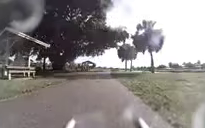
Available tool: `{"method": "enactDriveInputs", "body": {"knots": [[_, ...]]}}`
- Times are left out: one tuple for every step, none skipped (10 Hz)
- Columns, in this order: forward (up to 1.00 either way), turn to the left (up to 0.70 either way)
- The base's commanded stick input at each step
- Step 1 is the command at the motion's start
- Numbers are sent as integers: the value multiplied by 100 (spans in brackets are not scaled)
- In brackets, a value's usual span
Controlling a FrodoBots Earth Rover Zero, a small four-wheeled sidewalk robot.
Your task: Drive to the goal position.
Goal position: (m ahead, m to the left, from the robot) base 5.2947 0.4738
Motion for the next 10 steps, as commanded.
{"method": "enactDriveInputs", "body": {"knots": [[84,3],[84,3],[84,3],[84,3],[84,3],[84,3],[84,3],[84,3],[84,3],[84,3]]}}
